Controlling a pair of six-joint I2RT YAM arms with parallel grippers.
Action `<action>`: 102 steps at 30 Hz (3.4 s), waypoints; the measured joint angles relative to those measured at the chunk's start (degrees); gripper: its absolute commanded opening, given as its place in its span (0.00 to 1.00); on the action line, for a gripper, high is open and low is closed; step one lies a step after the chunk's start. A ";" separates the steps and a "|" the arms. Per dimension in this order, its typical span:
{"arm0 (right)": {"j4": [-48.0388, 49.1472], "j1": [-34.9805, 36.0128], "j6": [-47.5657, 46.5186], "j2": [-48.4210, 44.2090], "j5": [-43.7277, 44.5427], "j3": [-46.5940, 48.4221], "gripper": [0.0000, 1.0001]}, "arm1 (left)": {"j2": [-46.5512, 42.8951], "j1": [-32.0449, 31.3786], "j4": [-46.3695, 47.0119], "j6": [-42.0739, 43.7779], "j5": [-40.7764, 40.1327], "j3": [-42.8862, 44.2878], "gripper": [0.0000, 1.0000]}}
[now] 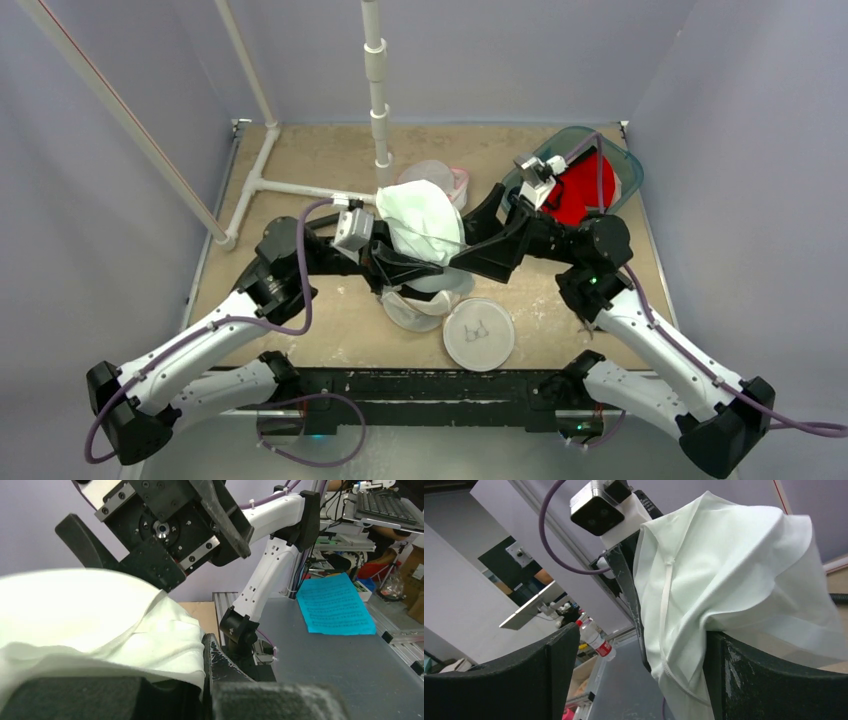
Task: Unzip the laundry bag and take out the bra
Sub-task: Pick up the bra from the laundry bag, then place the bra in the bin.
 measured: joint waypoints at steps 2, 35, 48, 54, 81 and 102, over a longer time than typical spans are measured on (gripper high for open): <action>0.20 0.00 -0.09 -0.04 -0.09 0.57 0.80 | 0.61 -0.02 -0.11 -0.07 -0.28 -0.20 0.00; -31.87 0.37 -22.23 -4.15 20.85 15.63 0.00 | -11.32 -0.04 -8.48 -2.73 -34.18 -7.08 0.80; -41.83 -5.57 -30.53 10.56 57.27 23.76 0.00 | -26.40 0.00 -28.35 -13.92 -70.73 -10.86 0.84; -42.62 -15.10 -30.47 17.25 59.10 23.71 0.00 | -23.56 0.00 -36.94 -20.70 -76.37 -10.93 0.84; -31.04 -47.69 -22.60 45.24 31.52 10.75 0.00 | -13.20 0.00 -34.69 -27.71 -67.67 -19.39 0.83; -40.11 -48.52 -26.27 36.22 36.81 16.65 0.70 | -12.24 0.00 -32.46 -29.79 -63.98 -20.35 0.83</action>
